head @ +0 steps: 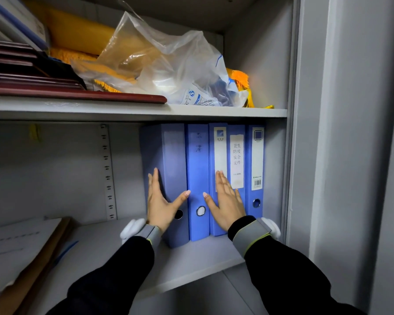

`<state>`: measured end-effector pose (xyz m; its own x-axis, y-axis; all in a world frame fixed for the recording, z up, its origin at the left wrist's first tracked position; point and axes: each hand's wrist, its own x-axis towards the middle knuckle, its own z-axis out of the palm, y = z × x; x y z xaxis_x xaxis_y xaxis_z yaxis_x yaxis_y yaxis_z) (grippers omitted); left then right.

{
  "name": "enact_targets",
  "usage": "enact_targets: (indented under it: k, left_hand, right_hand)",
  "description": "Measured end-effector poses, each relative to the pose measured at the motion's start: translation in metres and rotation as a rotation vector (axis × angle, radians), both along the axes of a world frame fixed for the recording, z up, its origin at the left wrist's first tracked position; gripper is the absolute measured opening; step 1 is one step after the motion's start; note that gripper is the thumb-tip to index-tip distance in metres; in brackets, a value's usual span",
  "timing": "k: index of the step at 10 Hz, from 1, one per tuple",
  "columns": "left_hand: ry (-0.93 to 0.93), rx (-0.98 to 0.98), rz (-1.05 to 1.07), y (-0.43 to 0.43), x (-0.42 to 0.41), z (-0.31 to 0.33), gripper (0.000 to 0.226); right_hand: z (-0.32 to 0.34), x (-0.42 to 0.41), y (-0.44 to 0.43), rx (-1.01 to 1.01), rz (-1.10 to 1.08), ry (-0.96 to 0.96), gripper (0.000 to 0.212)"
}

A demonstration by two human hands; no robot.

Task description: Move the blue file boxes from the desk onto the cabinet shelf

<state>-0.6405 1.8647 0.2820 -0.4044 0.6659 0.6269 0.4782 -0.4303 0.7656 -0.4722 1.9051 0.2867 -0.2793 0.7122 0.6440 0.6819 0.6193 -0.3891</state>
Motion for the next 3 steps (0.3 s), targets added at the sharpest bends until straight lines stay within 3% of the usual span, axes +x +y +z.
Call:
enact_targets:
  k: [2,3]
  left_hand:
    - [-0.040,0.021,-0.021,-0.028,0.006,0.000,0.098]
    - [-0.068,0.003,0.006,-0.039,0.011,-0.007,0.082]
  right_hand:
    - [0.003,-0.001,-0.022,0.097,0.123,0.207,0.055]
    - [-0.006,0.001,-0.030,0.000,0.179,0.418,0.045]
